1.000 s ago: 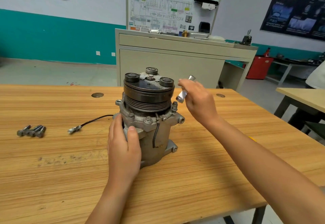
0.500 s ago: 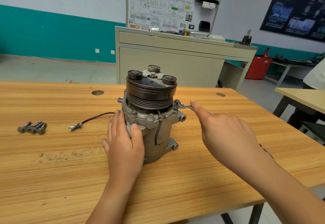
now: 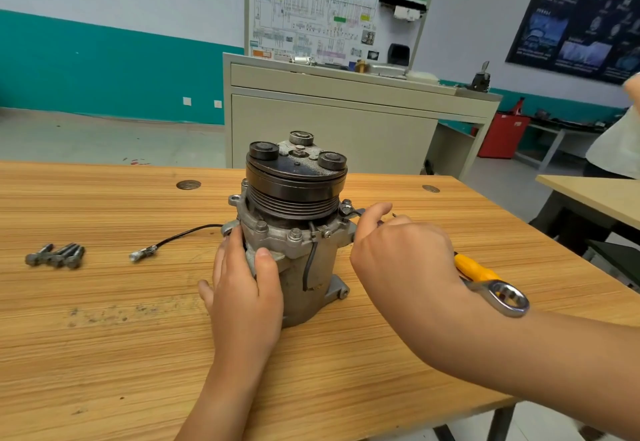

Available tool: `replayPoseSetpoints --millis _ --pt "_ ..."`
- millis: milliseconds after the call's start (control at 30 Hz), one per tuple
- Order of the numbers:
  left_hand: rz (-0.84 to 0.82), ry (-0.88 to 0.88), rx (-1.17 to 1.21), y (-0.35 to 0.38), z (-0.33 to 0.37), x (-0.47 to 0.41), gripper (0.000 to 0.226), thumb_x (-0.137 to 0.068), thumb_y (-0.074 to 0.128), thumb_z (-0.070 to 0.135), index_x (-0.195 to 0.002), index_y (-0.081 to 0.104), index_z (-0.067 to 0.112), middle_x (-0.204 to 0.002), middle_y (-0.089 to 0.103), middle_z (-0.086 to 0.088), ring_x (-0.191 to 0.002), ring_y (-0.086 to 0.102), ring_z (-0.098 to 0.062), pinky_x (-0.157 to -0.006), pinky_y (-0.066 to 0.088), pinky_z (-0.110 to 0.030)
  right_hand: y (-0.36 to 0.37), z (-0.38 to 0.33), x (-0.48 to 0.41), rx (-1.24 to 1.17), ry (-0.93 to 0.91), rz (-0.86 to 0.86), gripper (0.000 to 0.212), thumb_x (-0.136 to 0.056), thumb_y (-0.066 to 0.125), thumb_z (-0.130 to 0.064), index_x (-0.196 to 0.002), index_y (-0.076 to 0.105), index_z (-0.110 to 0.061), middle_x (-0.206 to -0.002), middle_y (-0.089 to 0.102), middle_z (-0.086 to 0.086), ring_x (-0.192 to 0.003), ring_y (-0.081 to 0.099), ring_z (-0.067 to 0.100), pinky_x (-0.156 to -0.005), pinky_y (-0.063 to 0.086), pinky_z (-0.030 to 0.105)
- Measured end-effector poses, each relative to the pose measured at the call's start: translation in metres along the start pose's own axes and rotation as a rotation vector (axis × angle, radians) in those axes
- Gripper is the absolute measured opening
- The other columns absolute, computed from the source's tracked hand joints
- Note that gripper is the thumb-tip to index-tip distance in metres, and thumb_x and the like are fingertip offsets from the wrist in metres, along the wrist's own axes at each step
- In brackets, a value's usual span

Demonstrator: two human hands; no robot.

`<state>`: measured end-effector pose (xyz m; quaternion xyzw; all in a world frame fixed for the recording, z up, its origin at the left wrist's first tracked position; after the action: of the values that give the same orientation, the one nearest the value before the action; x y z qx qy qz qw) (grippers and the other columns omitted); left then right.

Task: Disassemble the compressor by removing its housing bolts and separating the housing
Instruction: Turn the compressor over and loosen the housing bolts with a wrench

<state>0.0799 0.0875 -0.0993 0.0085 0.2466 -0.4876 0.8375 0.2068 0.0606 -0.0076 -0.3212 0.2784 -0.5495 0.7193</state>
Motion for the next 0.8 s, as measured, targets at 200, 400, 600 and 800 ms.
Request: replayPoseSetpoints --millis 200,400,600,800 --pt "-0.015 -0.003 0.044 -0.001 0.002 -0.001 0.066 -0.083 0.023 0.041 -0.144 0.033 0.018 -0.146 0.038 0.003 -0.139 0.026 -0.015 -0.113 0.015 -0.054 -0.002 -0.007 0.004 0.203 -0.141 -0.02 0.091 -0.043 -0.009 0.017 -0.127 0.024 0.023 -0.08 -0.013 0.045 -0.063 0.05 0.02 -0.033 0.039 0.024" --pt "-0.042 -0.001 0.07 0.0 0.0 -0.001 0.068 -0.083 0.024 0.043 -0.146 0.03 0.017 -0.148 0.035 0.001 -0.14 0.025 -0.015 -0.113 0.017 -0.053 0.011 0.023 -0.004 0.165 -0.168 0.146 0.06 -0.087 0.03 0.007 -0.141 0.004 0.005 -0.059 0.028 0.002 -0.043 0.027 0.012 -0.035 0.021 0.023" --pt "-0.049 -0.008 0.099 0.0 0.0 -0.001 0.068 -0.083 0.025 0.043 -0.146 0.028 0.019 -0.149 0.034 0.003 -0.14 0.025 -0.013 -0.114 0.018 -0.052 0.025 0.044 -0.021 0.181 -0.149 0.198 0.057 -0.088 0.034 0.004 -0.138 0.009 -0.004 -0.062 0.026 0.005 -0.045 0.03 0.016 -0.036 0.021 0.027" --pt "-0.04 0.001 0.075 0.0 0.0 -0.002 0.068 -0.083 0.025 0.043 -0.146 0.029 0.018 -0.148 0.034 0.004 -0.14 0.025 -0.013 -0.114 0.017 -0.052 0.038 0.066 -0.055 -0.141 -0.199 0.562 0.037 -0.074 0.064 0.01 -0.109 0.056 0.001 -0.095 0.064 0.019 -0.077 0.063 0.034 -0.061 0.052 0.037"
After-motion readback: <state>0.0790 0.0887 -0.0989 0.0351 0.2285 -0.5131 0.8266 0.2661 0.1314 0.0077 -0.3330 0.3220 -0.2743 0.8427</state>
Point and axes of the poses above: each hand's wrist, its own x-axis away from the middle knuckle, its own y-axis out of the palm, z = x × y, the point moved 7 cm from there along -x, towards the middle knuckle
